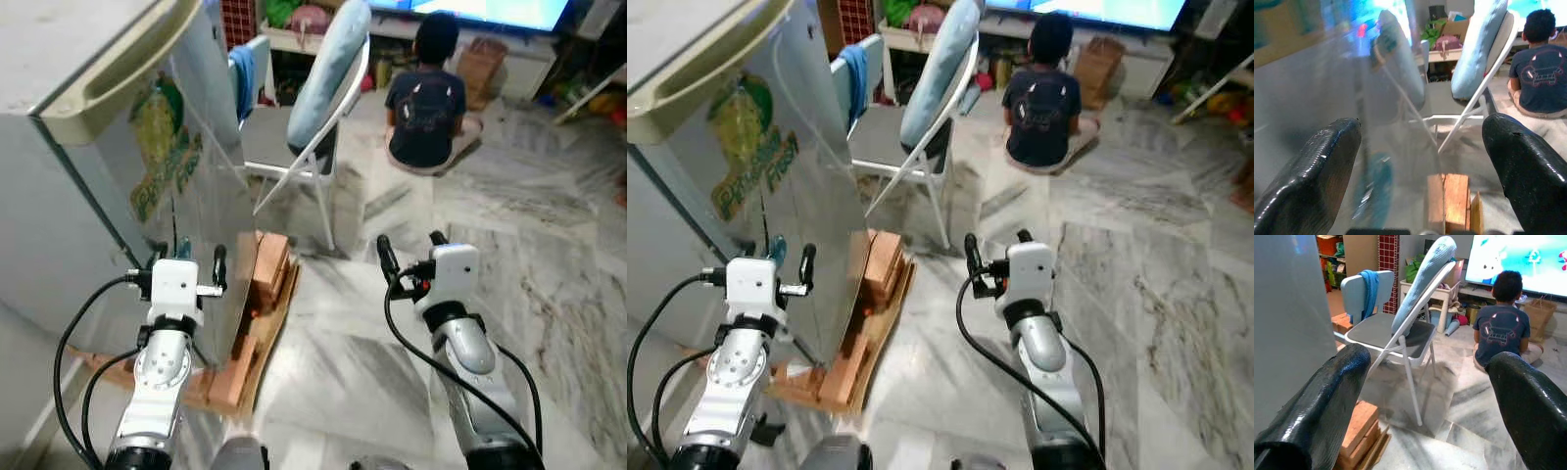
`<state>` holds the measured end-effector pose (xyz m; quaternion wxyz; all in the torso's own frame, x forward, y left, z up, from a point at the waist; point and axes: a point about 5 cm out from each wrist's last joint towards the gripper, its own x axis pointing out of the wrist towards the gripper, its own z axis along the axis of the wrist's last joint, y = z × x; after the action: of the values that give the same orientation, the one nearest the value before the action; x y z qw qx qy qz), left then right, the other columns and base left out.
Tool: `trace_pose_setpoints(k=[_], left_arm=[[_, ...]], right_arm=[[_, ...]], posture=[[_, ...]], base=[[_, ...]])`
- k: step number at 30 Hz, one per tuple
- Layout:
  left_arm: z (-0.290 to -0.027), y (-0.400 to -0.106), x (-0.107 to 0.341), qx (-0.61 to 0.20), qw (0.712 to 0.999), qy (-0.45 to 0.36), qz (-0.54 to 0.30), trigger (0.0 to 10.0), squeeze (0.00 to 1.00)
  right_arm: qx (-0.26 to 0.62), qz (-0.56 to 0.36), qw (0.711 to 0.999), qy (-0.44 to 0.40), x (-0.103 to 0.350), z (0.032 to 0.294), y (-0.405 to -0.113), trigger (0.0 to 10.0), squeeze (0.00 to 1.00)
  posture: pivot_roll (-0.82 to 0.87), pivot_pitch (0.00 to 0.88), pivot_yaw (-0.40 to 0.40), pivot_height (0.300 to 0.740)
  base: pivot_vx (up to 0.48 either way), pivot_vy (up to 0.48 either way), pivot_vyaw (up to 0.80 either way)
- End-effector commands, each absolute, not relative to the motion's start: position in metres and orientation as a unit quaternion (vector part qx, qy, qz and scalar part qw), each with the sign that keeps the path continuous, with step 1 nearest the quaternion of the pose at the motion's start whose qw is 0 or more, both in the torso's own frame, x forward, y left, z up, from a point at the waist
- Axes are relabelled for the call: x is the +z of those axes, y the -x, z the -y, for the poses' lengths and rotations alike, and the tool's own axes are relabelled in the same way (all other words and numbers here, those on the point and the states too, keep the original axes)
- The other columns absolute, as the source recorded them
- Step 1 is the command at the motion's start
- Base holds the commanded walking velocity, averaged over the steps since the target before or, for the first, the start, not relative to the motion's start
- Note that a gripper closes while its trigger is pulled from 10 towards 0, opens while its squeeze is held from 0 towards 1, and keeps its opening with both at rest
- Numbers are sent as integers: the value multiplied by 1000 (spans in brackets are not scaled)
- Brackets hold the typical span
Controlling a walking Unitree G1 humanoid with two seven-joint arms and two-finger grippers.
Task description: Restocking fridge
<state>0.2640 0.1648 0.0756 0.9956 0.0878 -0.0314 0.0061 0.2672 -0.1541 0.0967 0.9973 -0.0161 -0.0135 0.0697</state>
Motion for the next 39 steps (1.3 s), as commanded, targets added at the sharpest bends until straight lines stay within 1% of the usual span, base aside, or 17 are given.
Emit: trace_pose_setpoints(k=[1,7,19,24,30,34,39], left_arm=[[-162,-262,74,6,996,-83,26,10000,0],[-164,-261,73,12,997,-79,19,10000,0],[-157,-262,73,-5,997,-72,16,10000,0],[-154,-262,75,-19,997,-70,20,10000,0],[-146,-261,74,-61,996,-66,13,10000,0],[-146,-262,73,-59,996,-67,12,10000,0],[-151,-273,72,-58,995,-76,7,10000,0]], right_arm=[[62,2,998,23,93,161,-266,10000,0],[64,0,998,23,92,160,-267,10000,0],[69,-3,997,28,90,159,-271,10000,0],[68,-3,997,31,90,160,-271,10000,0],[66,-5,997,32,88,161,-272,10000,0],[66,-5,997,32,88,161,-272,10000,0],[73,-2,997,28,89,160,-270,10000,0]], posture=[[103,56,-8,740],[106,54,-10,740],[112,46,-7,740],[110,48,-3,740],[111,49,-7,740],[112,51,-8,740],[107,59,-12,740]], base=[[0,0,0],[0,44,0],[0,477,0],[0,0,0],[0,0,0],[0,0,0],[0,0,0]])
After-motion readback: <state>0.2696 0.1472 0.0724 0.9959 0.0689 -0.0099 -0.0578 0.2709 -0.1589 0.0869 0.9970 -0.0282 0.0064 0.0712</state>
